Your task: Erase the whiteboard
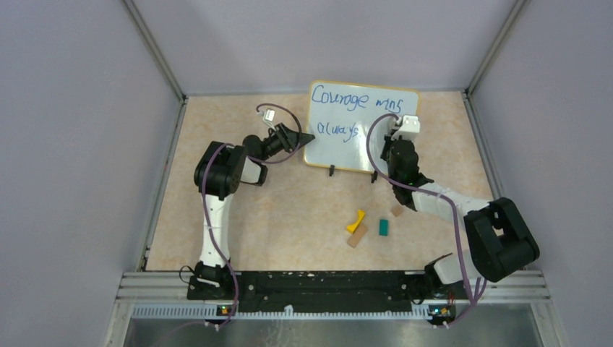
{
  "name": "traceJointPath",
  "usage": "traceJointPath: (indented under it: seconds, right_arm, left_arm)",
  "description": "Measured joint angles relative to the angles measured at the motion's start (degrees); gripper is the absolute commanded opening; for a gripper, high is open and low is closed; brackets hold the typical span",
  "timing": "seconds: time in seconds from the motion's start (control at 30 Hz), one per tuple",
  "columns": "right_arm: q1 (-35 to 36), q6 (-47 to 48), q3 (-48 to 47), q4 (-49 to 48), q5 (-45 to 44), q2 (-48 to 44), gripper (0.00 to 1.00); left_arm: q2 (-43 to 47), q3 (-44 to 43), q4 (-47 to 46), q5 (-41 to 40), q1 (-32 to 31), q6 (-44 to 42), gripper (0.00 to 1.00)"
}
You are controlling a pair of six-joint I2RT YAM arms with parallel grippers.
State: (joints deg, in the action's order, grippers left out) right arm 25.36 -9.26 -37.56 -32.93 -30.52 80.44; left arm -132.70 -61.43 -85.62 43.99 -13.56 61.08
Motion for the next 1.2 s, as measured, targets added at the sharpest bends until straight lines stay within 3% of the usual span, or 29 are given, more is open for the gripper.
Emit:
traceJointPath:
  seconds: [0.23,0.37,0.57,0.63,1.2]
  right_arm:
    - [0.00,0.02,-1.40,0.83,-0.39,1.16,0.00]
    - [-0.02,0.02,-3.13,1.66,-1.36,2.14,0.00]
    - [-0.04,0.02,-4.57,2.54,-1.33,3.91,0.00]
    - [-0.04,0.07,-5.35,2.67,-0.87,5.35,0.00]
    - [-0.87,0.44,-15.30,4.07,12.37,17.51,0.00]
  left_arm:
    - [-1.90,-3.28,-0.09,2.23,-0.15,0.85,0.49]
    - [-2.73,-3.28,0.09,3.02,-0.57,1.62,0.31]
    - [-2.78,-2.19,-1.31,3.32,-0.94,0.94,0.13]
    - [-2.40,-1.09,-2.25,3.17,-1.25,0.63,0.01]
    - [3.02,4.44,0.98,-1.44,-3.17,-1.18,0.00]
